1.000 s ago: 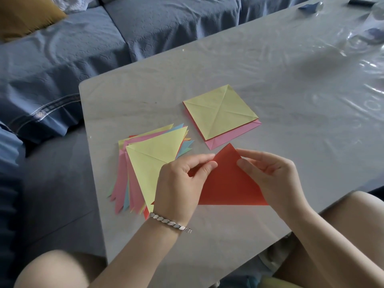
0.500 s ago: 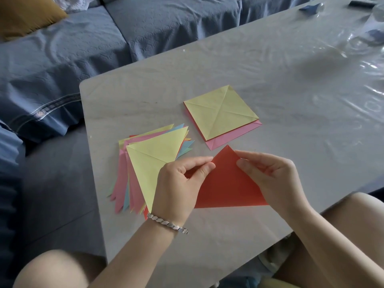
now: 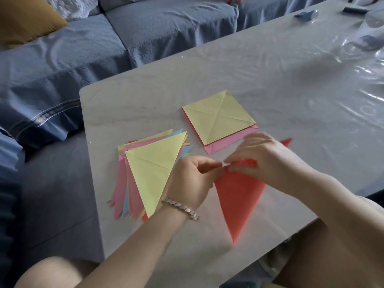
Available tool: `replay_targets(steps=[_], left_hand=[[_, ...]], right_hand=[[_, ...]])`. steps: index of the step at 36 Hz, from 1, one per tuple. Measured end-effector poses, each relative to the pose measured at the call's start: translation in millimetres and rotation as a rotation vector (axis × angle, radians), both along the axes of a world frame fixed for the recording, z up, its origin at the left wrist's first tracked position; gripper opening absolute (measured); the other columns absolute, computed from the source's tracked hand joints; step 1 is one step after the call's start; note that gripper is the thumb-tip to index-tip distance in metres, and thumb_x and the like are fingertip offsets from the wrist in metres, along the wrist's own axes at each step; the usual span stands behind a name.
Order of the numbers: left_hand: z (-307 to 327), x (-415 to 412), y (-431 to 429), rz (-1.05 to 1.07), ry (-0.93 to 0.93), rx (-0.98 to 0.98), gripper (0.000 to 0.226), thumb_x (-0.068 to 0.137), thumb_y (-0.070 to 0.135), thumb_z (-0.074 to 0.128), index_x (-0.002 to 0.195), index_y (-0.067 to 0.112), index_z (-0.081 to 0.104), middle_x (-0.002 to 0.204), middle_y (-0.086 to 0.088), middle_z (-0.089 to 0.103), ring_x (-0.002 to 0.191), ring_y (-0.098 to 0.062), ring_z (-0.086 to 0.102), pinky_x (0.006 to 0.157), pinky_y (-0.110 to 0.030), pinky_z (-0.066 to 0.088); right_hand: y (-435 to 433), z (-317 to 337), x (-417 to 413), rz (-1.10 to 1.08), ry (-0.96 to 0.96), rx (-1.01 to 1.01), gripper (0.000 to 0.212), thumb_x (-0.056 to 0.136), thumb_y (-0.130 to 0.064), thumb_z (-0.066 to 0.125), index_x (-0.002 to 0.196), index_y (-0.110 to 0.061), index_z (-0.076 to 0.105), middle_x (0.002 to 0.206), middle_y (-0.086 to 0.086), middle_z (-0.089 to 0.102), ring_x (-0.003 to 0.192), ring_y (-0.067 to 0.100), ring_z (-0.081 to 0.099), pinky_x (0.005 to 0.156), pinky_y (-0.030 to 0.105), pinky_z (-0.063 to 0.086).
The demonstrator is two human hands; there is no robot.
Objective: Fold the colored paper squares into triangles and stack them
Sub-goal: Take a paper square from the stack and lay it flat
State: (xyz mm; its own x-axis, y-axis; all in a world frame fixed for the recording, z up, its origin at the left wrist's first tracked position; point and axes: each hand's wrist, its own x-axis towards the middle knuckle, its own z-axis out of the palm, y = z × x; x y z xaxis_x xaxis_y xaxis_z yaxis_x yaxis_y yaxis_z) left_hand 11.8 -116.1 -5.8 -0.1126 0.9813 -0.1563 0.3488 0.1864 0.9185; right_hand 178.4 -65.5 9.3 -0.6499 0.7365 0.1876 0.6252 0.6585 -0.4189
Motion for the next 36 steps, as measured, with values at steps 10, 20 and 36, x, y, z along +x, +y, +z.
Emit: replay_targets(steps=[10,20,36], left_hand=[[-48,-13,18,0.335,0.242,-0.037,0.005,0.078,0.012,0.069,0.082,0.01,0.073,0.082,-0.002,0.071,0.075,-0.015,0.064,0.07,-0.021,0.047],[-61,-19,15,0.238,0.463,-0.063,0.009,0.083,0.015,0.064,0.086,0.012,0.072,0.084,-0.001,0.071,0.079,-0.02,0.064,0.066,-0.024,0.045],[-66,-20,12,0.276,0.418,-0.071,0.008,0.083,0.014,0.064,0.084,0.011,0.071,0.078,-0.002,0.069,0.064,-0.014,0.052,0.054,-0.018,0.031]], right_hand=[[-41,-85,-9,0.068,-0.179,-0.018,0.043,0.092,-0.036,0.032,0.113,-0.021,0.066,0.122,-0.006,0.063,0.114,0.015,0.058,0.094,0.041,0.047],[-42,-110,2,-0.209,-0.331,0.009,0.071,0.1,-0.037,0.001,0.112,-0.016,0.068,0.121,-0.003,0.063,0.112,0.014,0.06,0.09,0.043,0.047],[44,-102,-25,-0.325,-0.291,-0.064,0.042,0.1,-0.026,0.033,0.139,-0.013,0.038,0.15,-0.003,0.03,0.139,0.017,0.023,0.108,0.031,0.018]])
